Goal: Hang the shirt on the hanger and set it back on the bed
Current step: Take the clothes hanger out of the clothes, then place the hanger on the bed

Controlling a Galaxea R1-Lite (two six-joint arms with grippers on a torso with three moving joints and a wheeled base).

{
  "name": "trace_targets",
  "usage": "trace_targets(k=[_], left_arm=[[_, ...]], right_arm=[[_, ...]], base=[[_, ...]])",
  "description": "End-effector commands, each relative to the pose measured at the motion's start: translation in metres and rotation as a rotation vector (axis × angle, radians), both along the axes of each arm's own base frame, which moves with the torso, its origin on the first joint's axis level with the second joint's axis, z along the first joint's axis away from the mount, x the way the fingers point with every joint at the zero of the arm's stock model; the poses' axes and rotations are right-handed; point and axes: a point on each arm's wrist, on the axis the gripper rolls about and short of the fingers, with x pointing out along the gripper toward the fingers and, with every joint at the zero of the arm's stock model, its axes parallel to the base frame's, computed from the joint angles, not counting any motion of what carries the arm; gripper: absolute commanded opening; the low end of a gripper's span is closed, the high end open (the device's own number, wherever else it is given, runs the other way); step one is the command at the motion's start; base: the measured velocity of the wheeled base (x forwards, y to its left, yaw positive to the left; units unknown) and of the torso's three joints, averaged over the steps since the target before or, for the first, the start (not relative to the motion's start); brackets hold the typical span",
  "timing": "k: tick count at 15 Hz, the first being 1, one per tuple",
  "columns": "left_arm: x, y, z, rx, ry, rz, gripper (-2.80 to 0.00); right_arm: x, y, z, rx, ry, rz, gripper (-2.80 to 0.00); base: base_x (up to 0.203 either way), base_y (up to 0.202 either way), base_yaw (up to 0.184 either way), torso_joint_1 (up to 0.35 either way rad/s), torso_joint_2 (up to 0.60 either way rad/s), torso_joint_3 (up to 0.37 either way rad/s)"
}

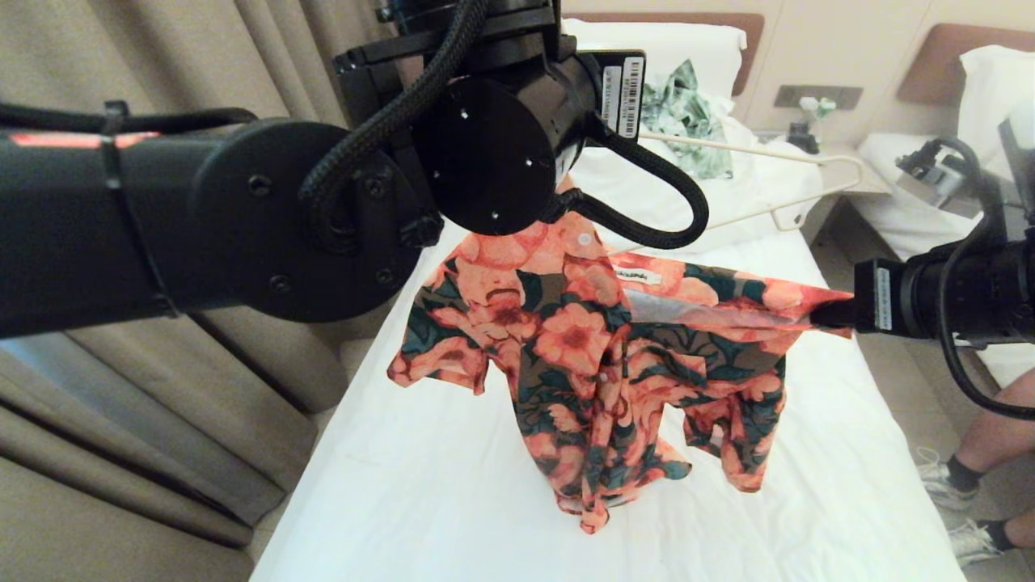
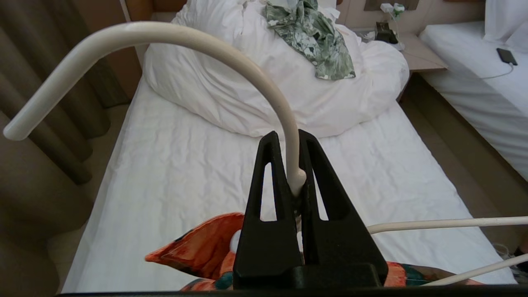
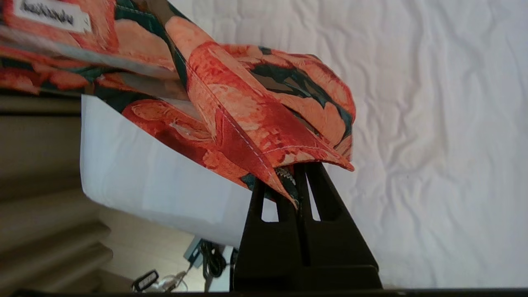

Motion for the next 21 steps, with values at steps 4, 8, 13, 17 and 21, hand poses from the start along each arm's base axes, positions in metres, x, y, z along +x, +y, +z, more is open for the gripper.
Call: trace_targets(k=[4, 8, 13, 17, 21], left_arm=[[0.008, -0.008, -0.012, 0.006, 0.019, 0.005, -2.8], [0.011, -0.013, -0.019, 0.014, 0.026, 0.005, -2.8], [0.015, -0.019, -0.035, 0.015, 0.067, 0.0, -2.8], [0.033, -0.018, -0.1, 0.143, 0.208, 0.025, -2.8], [0.061, 0.0, -0.171, 0.248, 0.394, 0.03, -2.8]], right_arm=[[0.001, 0.0, -0.013, -0.027, 0.05, 0.0, 0.0], [-0.001, -0.008, -0.017, -0.051, 0.085, -0.026, 0.0], [-0.029, -0.019, -0.006, -0.038, 0.026, -0.023, -2.8], [-0.067, -0.034, 0.015, -0.003, -0.085, -0.039, -2.8], [-0.076, -0.035, 0.045, 0.077, -0.301, -0.03, -2.8]], base=[[0.0, 0.0, 0.0, 0.0, 0.0, 0.0], [0.0, 0.0, 0.0, 0.0, 0.0, 0.0], [0.0, 0.0, 0.0, 0.0, 0.0, 0.0], [0.0, 0.0, 0.0, 0.0, 0.0, 0.0], [0.0, 0.0, 0.0, 0.0, 0.0, 0.0]])
